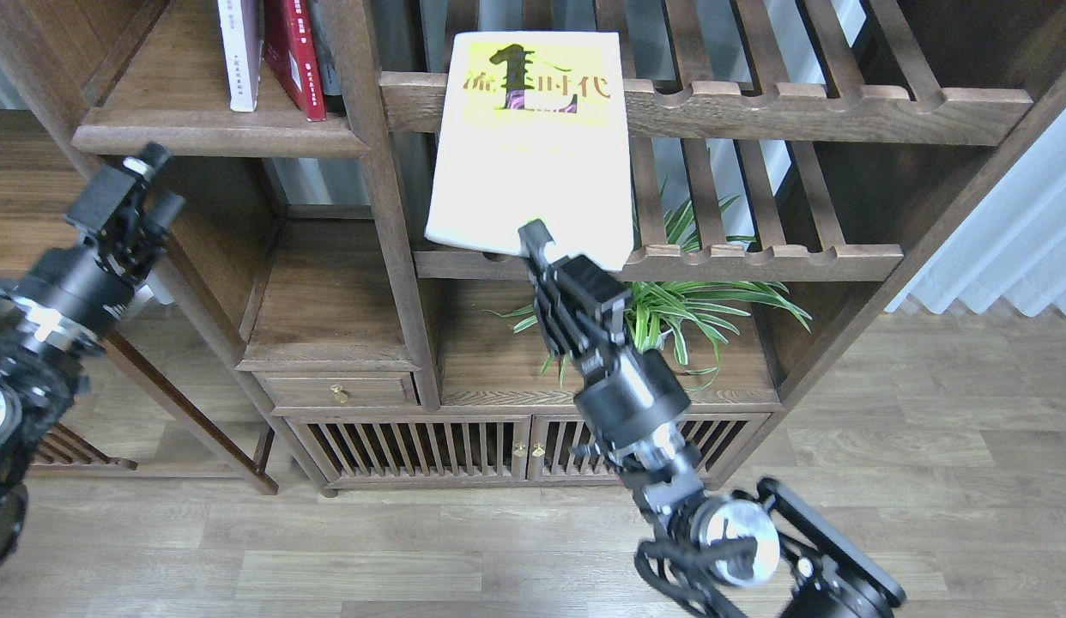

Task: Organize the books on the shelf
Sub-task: 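Pull the yellow book off the top shelf and lower it, then move the left gripper toward the yellow book held by the right gripper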

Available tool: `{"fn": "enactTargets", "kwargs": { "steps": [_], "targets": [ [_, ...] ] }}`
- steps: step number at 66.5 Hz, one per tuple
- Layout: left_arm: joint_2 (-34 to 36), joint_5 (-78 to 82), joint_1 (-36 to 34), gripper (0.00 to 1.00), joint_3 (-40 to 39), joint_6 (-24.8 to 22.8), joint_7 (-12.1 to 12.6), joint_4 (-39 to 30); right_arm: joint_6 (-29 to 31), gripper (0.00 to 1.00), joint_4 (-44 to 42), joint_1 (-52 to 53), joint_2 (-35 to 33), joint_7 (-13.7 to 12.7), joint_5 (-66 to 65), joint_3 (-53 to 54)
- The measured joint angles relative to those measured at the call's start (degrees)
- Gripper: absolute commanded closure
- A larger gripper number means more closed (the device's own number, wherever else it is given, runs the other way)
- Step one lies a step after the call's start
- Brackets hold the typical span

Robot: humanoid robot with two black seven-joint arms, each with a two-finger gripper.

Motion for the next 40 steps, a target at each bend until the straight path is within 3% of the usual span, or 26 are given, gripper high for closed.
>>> {"fn": "enactTargets", "kwargs": {
  "steps": [12,28,40],
  "targets": [
    [3.25,-12.45,-0.26,0.04,1.75,0.00,3.67,-1.19,1.49,0.91,-0.03,-2.40,-0.14,-0.72,-2.33,-1.91],
    [4.31,-16.07,0.07,0.04,2.23,0.44,3.96,-5.84,1.70,0.91,-0.21,-4.00,0.59,-0.89,-4.40,-3.78],
    [4.02,-16.70,-0.26,0.04,3.59,5.87,3.97,-10.23,1.88,0.91,-0.27,-3.37,0.62,-0.89,-4.56,-3.80]
  ]
}}
